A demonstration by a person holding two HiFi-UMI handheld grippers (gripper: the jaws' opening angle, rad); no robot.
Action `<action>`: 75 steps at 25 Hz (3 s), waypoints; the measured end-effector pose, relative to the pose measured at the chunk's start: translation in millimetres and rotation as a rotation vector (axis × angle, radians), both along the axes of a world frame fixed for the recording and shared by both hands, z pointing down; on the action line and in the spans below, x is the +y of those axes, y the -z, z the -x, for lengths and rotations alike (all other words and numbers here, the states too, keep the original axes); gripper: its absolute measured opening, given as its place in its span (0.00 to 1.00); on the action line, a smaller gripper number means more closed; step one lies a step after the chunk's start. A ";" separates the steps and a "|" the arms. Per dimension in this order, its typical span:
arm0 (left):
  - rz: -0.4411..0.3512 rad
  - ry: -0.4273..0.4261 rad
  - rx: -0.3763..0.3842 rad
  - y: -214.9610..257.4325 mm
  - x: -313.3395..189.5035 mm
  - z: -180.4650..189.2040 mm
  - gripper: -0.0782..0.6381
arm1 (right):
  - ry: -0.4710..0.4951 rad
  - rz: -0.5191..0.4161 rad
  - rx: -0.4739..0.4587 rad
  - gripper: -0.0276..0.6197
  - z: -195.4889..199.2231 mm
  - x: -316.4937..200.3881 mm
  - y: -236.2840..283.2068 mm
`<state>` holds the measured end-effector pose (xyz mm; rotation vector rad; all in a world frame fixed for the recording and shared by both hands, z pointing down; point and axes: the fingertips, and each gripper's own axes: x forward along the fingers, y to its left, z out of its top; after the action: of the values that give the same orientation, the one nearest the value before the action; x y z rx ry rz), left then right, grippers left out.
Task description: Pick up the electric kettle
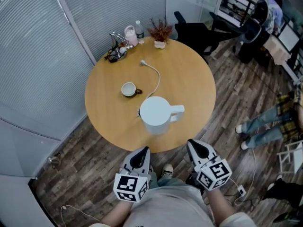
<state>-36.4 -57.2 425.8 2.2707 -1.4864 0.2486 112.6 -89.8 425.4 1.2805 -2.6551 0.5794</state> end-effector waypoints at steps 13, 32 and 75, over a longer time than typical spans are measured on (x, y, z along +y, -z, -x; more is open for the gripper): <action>-0.001 -0.038 -0.012 -2.7 -27.7 11.0 0.11 | -0.056 -0.015 0.060 0.09 4.9 -32.5 -8.0; 0.049 -0.062 0.015 -23.1 -54.2 16.5 0.11 | -0.125 0.013 0.152 0.24 3.6 -83.9 -57.9; 0.165 -0.027 0.030 -61.8 -65.7 52.4 0.11 | -0.185 0.026 0.243 0.25 28.7 -178.6 -122.0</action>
<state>-88.8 -122.9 487.6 2.1548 -1.3687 0.3318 83.9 -268.4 547.4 1.4955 -2.3434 0.4459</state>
